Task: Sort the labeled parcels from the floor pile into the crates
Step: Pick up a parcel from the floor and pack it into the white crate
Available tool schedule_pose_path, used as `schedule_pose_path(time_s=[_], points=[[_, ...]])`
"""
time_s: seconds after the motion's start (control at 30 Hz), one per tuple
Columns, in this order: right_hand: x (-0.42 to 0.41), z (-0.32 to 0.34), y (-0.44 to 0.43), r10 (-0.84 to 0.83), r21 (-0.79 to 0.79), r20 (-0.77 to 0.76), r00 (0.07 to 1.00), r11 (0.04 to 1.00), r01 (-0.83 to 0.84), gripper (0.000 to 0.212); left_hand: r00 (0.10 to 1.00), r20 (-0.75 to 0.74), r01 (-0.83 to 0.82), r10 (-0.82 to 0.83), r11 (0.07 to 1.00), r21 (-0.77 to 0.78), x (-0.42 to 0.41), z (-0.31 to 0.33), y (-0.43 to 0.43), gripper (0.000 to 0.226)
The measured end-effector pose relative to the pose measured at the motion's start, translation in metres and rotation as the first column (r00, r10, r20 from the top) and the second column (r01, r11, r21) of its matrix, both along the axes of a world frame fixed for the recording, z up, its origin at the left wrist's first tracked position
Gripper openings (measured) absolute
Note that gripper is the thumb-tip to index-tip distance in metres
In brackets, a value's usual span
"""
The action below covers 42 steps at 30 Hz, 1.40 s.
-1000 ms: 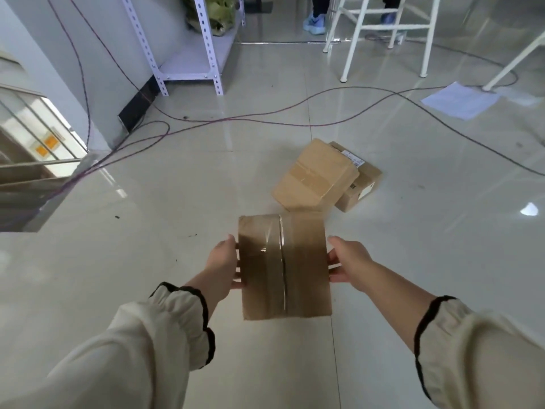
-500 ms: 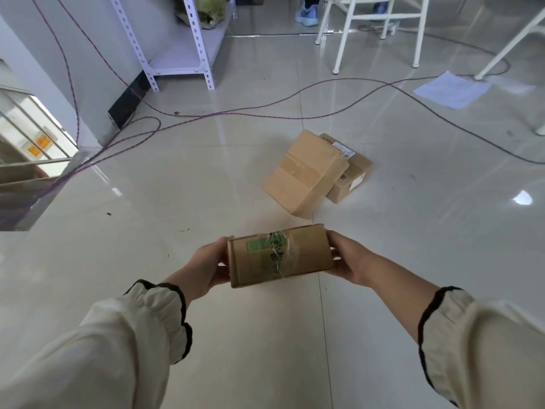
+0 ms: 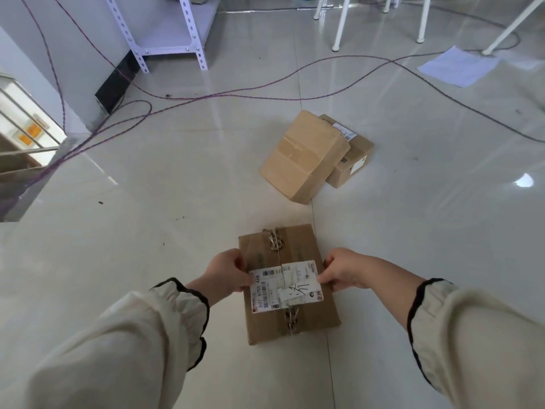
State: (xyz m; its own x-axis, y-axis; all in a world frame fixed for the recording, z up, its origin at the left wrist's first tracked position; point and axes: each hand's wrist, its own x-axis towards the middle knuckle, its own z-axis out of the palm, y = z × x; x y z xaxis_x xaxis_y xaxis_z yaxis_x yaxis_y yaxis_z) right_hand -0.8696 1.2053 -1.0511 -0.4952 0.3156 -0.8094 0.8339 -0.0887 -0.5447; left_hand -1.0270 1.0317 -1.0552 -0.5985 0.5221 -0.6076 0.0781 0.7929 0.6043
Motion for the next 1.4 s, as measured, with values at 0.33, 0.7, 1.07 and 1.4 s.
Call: schedule_pose_path(time_s=[0.33, 0.7, 1.07, 1.4], points=[[-0.020, 0.007, 0.014, 0.012, 0.508, -0.073, 0.997, 0.861, 0.027, 0.053, 0.961, 0.258, -0.062, 0.100, 0.987, -0.150, 0.005, 0.009, -0.018, 0.089], [-0.053, -0.011, 0.000, 0.442, 0.730, 0.300, 0.845, 0.464, -0.502, 0.061, 0.992, 0.125, 0.005, 0.013, 0.989, -0.146, 0.069, -0.022, -0.025, 0.081], [0.032, -0.004, 0.031, 0.046, 0.004, 0.207, 0.977, 0.999, -0.048, 0.055, 0.984, -0.044, -0.174, 0.175, 0.985, 0.014, 0.005, -0.014, 0.029, 0.029], [0.028, -0.007, 0.037, 0.001, 0.033, 0.189, 0.982, 0.999, -0.007, 0.053, 0.954, 0.174, -0.255, 0.245, 0.966, 0.036, 0.004, -0.005, 0.024, 0.023]])
